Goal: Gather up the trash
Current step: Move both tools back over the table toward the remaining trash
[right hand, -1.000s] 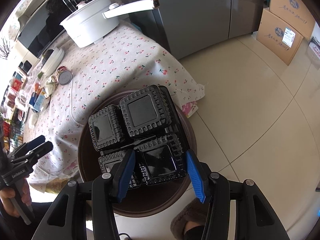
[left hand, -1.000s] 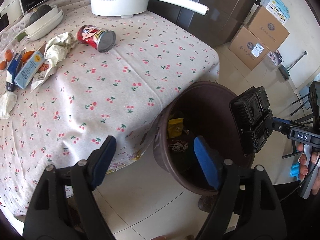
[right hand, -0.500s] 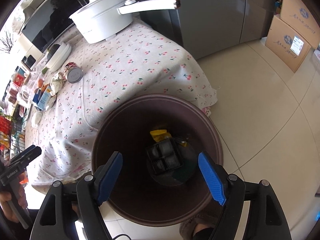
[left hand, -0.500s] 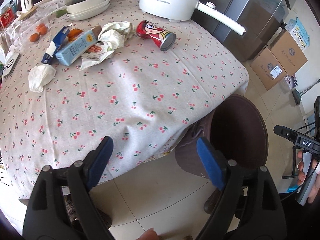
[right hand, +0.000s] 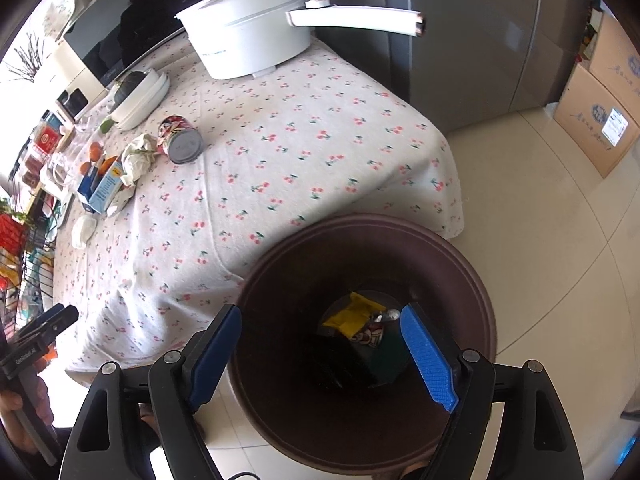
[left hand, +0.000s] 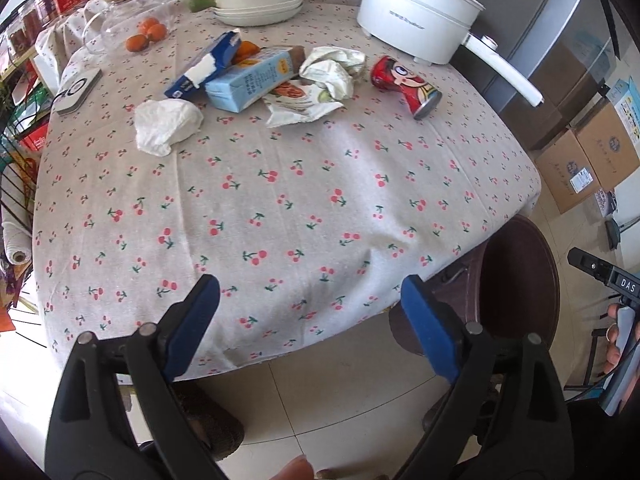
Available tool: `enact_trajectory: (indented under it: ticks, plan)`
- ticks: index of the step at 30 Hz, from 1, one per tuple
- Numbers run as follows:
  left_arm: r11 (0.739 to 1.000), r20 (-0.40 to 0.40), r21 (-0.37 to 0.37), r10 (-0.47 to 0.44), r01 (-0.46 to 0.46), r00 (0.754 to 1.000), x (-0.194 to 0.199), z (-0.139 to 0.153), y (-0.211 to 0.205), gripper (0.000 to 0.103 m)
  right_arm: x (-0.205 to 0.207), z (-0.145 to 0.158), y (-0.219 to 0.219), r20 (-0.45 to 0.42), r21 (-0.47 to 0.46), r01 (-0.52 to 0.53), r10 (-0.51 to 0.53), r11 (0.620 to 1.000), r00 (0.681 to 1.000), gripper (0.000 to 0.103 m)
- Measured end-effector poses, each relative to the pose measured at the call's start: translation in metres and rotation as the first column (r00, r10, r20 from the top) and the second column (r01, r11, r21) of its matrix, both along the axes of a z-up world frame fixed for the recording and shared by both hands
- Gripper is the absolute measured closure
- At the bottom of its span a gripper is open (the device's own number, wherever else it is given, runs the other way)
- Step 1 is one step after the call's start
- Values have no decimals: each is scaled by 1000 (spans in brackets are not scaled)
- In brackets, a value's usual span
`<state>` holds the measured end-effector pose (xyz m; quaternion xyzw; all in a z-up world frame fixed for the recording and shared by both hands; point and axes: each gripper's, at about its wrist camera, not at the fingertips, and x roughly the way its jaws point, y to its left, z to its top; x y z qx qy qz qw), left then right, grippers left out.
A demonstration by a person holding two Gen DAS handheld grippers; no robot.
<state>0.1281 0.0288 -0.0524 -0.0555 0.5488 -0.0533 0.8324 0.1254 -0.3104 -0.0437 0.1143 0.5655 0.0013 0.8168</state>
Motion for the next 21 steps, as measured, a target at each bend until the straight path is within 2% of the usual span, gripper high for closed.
enact_trajectory:
  ticks: [9,15,21]
  plan:
    - [994,-12,7,108,-108,994,26,0,49,11,43,3,51,2,1,-88,88,996,996,19]
    - [995,-9,29,101,-101,995,51,0,61,11,94,5,91,10,-35,-160,161,986,987,19]
    - [995,0,78,63,-62,998,90,1,81,11,155,-9,132,-6,-65,-256,256,965,967,19]
